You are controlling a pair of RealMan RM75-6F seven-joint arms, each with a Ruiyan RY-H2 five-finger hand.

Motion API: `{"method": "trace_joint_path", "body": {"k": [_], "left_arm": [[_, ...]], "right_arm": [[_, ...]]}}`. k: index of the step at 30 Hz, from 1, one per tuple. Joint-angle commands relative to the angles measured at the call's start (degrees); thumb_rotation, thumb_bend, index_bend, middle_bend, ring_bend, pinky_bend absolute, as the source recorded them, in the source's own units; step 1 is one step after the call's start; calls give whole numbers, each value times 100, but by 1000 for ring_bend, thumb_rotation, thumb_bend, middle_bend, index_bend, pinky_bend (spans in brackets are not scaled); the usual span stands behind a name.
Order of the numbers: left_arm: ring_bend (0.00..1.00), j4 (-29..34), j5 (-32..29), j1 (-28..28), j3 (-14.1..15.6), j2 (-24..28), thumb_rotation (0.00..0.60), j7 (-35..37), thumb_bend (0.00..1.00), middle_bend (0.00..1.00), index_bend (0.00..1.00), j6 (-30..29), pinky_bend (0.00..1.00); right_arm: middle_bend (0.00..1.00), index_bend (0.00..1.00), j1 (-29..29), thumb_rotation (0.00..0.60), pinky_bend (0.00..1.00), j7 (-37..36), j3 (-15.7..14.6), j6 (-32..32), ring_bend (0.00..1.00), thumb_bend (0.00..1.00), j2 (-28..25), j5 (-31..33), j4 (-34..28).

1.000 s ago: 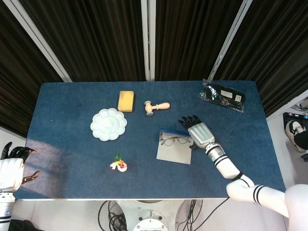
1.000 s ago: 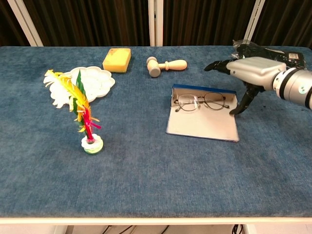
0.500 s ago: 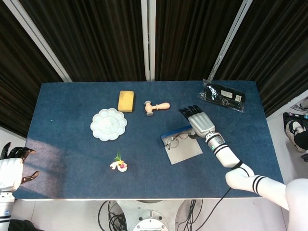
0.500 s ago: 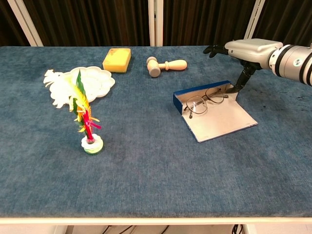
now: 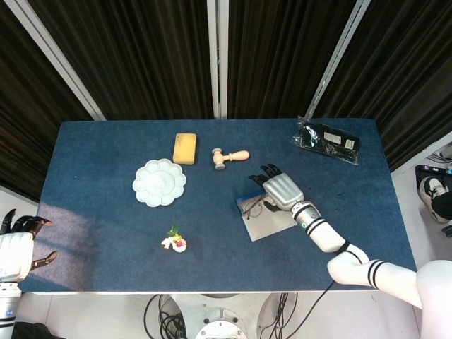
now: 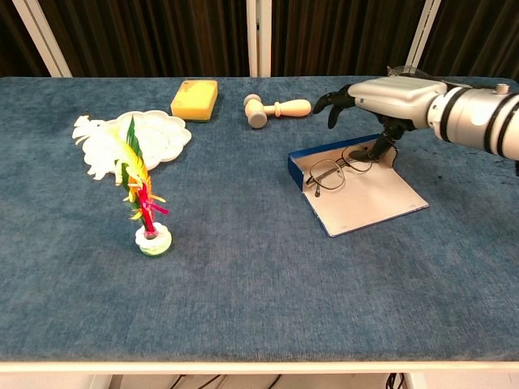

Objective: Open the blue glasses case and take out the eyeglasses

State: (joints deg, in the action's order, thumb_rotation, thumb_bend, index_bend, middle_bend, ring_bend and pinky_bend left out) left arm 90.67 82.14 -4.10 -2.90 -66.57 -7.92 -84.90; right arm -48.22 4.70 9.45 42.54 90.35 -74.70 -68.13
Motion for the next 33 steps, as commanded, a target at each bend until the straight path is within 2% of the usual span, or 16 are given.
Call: {"method": "trace_joint_path", "body": {"k": [1, 11, 25, 33], "left_arm": [[195, -3, -5, -3, 0, -3, 600, -1, 64, 287, 343, 9, 69], [195, -46, -40, 5, -6, -13, 600, 41, 65, 287, 343, 25, 69], [195, -103, -47, 7, -9, -37, 600, 83, 65, 287, 343, 33, 69], [195, -109, -47, 4, -9, -40, 600, 82, 65, 287, 343, 41, 69]], "right_arm": [[281, 175, -192, 600, 0, 71, 90, -238, 0, 327, 179, 164, 236], [311, 290, -398, 600, 0, 292, 92, -486, 0, 364, 381, 408, 502], [319, 389, -459, 600, 0, 467, 73, -537, 0, 440, 361, 640, 498], [326, 493, -469, 600, 0, 547, 82, -446, 0, 449, 316, 689, 434]]}}
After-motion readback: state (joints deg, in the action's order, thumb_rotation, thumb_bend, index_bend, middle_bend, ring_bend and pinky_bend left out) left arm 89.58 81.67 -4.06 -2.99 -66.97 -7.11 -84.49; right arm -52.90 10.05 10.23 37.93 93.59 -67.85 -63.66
